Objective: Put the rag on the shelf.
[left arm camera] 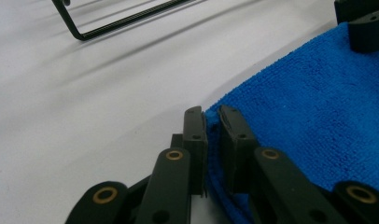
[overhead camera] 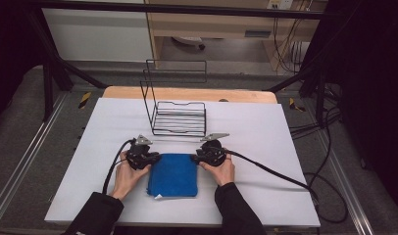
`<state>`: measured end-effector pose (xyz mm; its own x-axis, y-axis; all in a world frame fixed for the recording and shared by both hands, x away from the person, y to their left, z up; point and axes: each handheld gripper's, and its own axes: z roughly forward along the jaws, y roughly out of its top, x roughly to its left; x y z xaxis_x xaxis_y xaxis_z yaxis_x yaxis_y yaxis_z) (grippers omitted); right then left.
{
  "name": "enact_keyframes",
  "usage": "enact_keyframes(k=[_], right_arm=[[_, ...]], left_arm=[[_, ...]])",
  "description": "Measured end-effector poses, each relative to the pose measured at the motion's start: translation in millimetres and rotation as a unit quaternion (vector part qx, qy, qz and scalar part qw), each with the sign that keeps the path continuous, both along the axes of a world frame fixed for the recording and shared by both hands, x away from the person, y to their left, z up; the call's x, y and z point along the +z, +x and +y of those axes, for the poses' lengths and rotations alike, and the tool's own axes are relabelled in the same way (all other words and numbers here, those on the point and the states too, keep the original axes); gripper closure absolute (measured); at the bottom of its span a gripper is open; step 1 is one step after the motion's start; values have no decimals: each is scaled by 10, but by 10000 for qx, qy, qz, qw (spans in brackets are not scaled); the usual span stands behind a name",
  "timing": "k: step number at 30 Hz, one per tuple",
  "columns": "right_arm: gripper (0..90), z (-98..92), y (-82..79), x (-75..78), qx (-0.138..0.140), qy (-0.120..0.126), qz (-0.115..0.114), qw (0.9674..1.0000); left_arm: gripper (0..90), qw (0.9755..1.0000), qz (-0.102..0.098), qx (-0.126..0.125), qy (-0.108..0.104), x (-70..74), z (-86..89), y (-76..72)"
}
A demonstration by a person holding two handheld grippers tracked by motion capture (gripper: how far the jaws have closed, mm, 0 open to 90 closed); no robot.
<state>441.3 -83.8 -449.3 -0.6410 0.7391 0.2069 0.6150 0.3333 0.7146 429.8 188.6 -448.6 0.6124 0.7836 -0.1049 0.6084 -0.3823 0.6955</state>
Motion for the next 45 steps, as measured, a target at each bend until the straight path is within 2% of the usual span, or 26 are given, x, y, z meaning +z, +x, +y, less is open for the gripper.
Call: enact_keyframes(k=[9,15,20,25,29,35,45], right_arm=[[715,28,-9,-46,-6,104,154,9998],[820,20,20,-30,35,175,489,9986],[860,12,19,-5,50,232,564,9981],[866,-14,5,65,91,338,497,9982],[867,-30,-24,125,103,428,424,9981],[867,-47,-104,198,178,537,126,9983],[867,-88,-234,335,302,708,-182,9969]], left_arm=[[811,10000,16,-10,-21,-1,7,5],[812,9999,73,-26,-154,-9,37,20],[830,9992,190,-41,-355,-16,80,44],[842,9983,186,6,-543,2,118,33],[844,9979,9,3,-651,66,143,-16],[844,9967,-255,-53,-767,176,185,-119],[843,9945,-556,-128,-881,302,209,-257]])
